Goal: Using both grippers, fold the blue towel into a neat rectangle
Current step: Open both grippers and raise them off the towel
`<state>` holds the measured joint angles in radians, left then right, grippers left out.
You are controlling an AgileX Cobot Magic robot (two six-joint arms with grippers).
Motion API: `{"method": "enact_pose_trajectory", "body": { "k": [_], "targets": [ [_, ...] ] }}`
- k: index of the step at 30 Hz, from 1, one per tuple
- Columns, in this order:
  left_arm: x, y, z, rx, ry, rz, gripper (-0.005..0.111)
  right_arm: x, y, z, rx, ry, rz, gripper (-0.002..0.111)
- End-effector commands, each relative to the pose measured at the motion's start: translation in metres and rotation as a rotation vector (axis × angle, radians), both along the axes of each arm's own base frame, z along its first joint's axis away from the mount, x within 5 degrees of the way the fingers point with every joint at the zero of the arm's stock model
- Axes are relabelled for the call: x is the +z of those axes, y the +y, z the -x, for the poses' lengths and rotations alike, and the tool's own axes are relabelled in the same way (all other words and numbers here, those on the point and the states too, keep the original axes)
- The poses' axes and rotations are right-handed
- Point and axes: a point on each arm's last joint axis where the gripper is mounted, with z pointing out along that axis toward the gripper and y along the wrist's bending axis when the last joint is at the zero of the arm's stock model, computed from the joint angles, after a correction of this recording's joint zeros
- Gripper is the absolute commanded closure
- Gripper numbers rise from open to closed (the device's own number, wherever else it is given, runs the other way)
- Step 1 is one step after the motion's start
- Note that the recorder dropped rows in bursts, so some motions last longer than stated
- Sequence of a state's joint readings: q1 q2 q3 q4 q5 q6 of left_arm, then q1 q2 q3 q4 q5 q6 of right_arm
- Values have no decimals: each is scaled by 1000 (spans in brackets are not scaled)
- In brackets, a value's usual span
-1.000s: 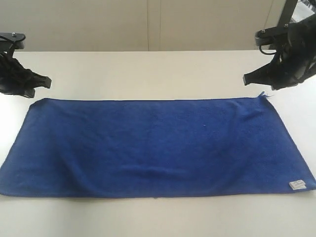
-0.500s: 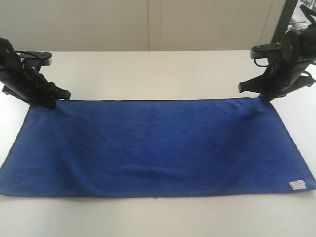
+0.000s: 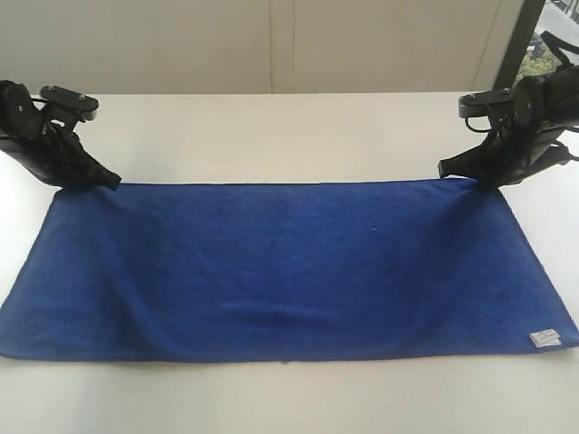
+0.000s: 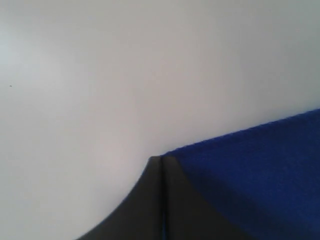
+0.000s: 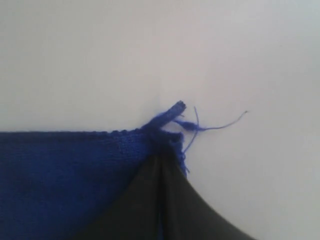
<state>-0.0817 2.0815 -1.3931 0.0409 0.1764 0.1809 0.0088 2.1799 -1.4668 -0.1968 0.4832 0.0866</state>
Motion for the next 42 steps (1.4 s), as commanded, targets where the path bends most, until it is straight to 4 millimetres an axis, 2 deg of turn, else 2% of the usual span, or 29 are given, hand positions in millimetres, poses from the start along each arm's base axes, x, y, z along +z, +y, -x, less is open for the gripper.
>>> {"method": "enact_pose_trajectory", "body": {
  "k": [1,4,26,30,32,35,39,42],
  "targets": [
    [-4,3,-2,-58,-4,-77,107,-3,-5,0,2,5,12,108],
    [-10,4,-2,-78,10,-104,107,-3,-5,0,2,5,12,108],
    [-11,6,1,-104,41,-145,107,-3,-8,-2,58,-8,81,108],
    [13,6,-4,-92,-16,-139,107,6,-7,-6,65,-80,69,108],
    [30,6,-5,-85,-35,-140,107,17,-5,-7,64,-113,63,108],
    [58,7,-1,-72,-41,-139,107,44,-5,-3,58,-151,66,108],
    [86,7,18,-41,20,-103,107,83,-8,14,22,-120,77,108],
    [99,6,36,15,136,-46,107,100,-9,35,13,-1,91,108]
  ]
}}
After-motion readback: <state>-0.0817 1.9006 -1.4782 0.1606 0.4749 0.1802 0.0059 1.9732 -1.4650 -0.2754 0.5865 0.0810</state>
